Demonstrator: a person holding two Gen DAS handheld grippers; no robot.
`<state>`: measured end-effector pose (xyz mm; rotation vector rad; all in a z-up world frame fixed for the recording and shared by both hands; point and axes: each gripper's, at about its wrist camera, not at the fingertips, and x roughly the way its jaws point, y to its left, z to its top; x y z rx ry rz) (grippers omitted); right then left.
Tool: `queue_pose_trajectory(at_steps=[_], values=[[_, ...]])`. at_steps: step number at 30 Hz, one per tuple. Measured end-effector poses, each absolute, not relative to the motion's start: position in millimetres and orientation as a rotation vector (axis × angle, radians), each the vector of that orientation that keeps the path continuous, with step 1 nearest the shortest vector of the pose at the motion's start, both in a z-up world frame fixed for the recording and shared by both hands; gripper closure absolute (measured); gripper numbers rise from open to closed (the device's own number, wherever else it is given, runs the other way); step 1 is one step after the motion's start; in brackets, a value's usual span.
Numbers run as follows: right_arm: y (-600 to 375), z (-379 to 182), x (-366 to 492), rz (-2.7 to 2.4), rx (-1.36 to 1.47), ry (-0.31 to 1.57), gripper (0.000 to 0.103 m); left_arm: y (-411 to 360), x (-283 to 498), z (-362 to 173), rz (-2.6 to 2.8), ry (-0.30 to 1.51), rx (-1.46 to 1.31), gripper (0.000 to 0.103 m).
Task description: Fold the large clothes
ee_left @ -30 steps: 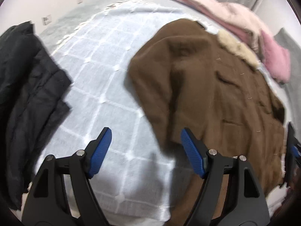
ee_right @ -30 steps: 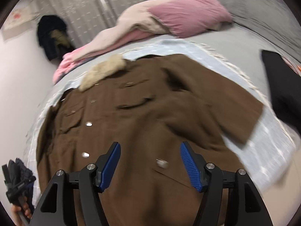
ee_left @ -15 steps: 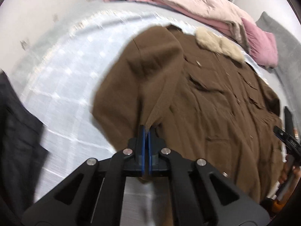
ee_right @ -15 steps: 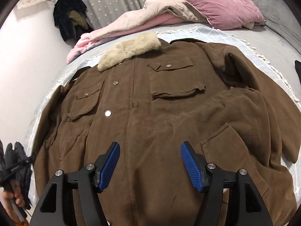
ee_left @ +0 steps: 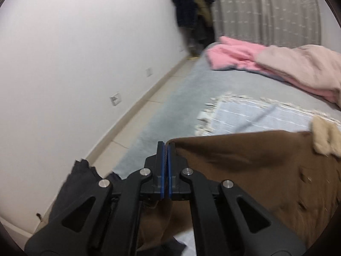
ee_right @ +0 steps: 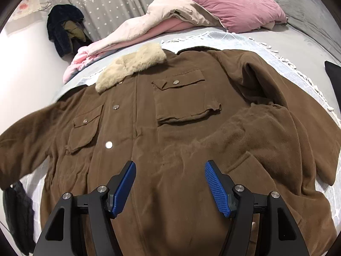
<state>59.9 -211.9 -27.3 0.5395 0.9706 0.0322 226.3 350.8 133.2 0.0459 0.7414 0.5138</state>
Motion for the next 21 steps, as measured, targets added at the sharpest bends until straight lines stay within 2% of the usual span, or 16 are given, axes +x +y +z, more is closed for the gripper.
queue_pose_trajectory(at_steps=[6, 8, 11, 12, 13, 17, 19, 21], values=[[-206, -29, 71, 0.013, 0.52, 0.978, 0.035, 366, 283, 94, 0.621, 0.747, 0.075, 0.099], [-204, -29, 73, 0.007, 0.509, 0.98, 0.035, 366, 295, 85, 0.674, 0.726, 0.102, 0.096], [-203, -29, 75, -0.001, 0.482, 0.98, 0.035, 362, 304, 80, 0.762, 0.71, 0.195, 0.075], [-204, -29, 75, -0.004, 0.476, 0.979, 0.035, 360, 304, 79, 0.745, 0.721, 0.202, 0.054], [-205, -28, 75, -0.006, 0.475, 0.975, 0.035, 354, 303, 77, 0.696, 0.744, 0.2, 0.037], [-211, -29, 77, -0.01, 0.496, 0.974, 0.035, 333, 292, 81, 0.588, 0.768, 0.159, 0.031], [-213, -30, 77, -0.007, 0.508, 0.984, 0.035, 319, 282, 82, 0.494, 0.801, 0.077, 0.025], [-219, -27, 73, -0.003, 0.531, 0.972, 0.035, 306, 272, 78, 0.385, 0.834, -0.017, 0.023]])
